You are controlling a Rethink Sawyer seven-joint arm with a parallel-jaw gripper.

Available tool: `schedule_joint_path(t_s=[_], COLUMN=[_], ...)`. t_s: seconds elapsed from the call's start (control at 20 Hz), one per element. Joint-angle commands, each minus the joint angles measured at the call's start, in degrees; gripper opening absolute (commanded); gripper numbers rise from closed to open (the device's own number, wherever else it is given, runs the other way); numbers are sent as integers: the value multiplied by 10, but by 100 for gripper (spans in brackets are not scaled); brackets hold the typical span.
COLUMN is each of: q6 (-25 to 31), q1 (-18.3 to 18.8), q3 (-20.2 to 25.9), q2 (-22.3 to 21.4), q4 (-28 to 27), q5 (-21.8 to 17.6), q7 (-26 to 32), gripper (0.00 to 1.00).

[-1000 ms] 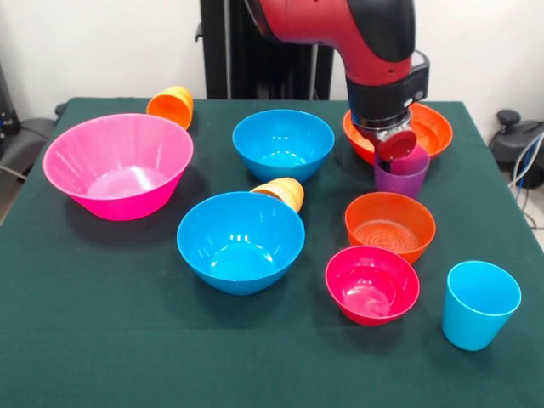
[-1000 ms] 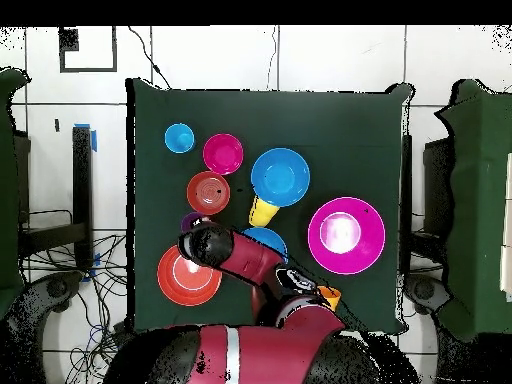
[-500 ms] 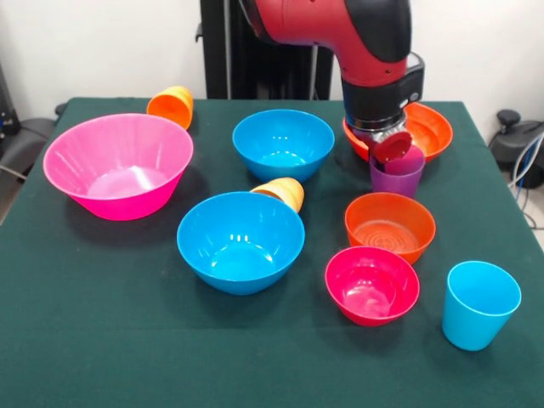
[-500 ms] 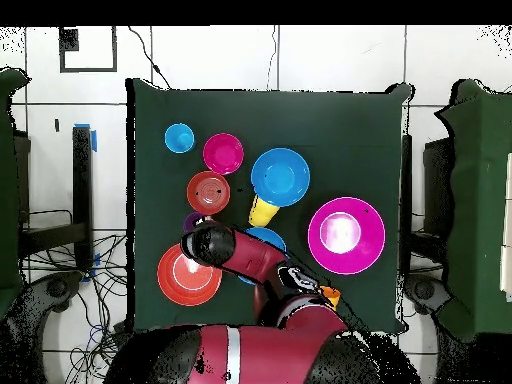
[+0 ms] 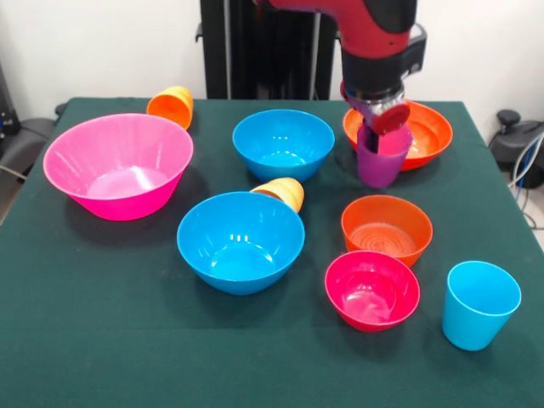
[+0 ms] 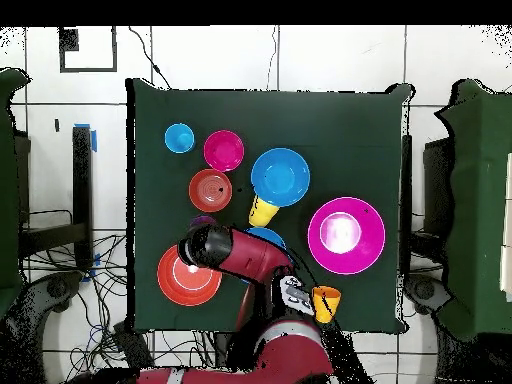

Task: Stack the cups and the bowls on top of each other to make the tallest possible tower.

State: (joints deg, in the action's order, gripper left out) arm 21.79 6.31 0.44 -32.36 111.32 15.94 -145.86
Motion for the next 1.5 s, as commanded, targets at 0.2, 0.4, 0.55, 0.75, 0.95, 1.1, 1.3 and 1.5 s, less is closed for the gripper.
schedule_joint_path(t_s=[0.2, 0.4, 0.55, 0.75, 0.95, 1.1, 1.3, 1.5], q6=[120, 139, 134, 127, 106, 85, 62, 15], q1=[-11, -10, -11, -14, -10, 0, 5, 10], q3=[-36, -46, -47, -47, -43, -28, -13, 10], q2=[-43, -49, -50, -50, -37, -26, -21, -26], q4=[-64, -70, -67, -64, -65, -68, -75, -63], q5=[-2, -3, 1, 1, -5, -9, -14, -7], q7=[-61, -61, -61, -58, -42, -23, -7, -8], gripper=[0, 0, 0, 0, 0, 0, 0, 0])
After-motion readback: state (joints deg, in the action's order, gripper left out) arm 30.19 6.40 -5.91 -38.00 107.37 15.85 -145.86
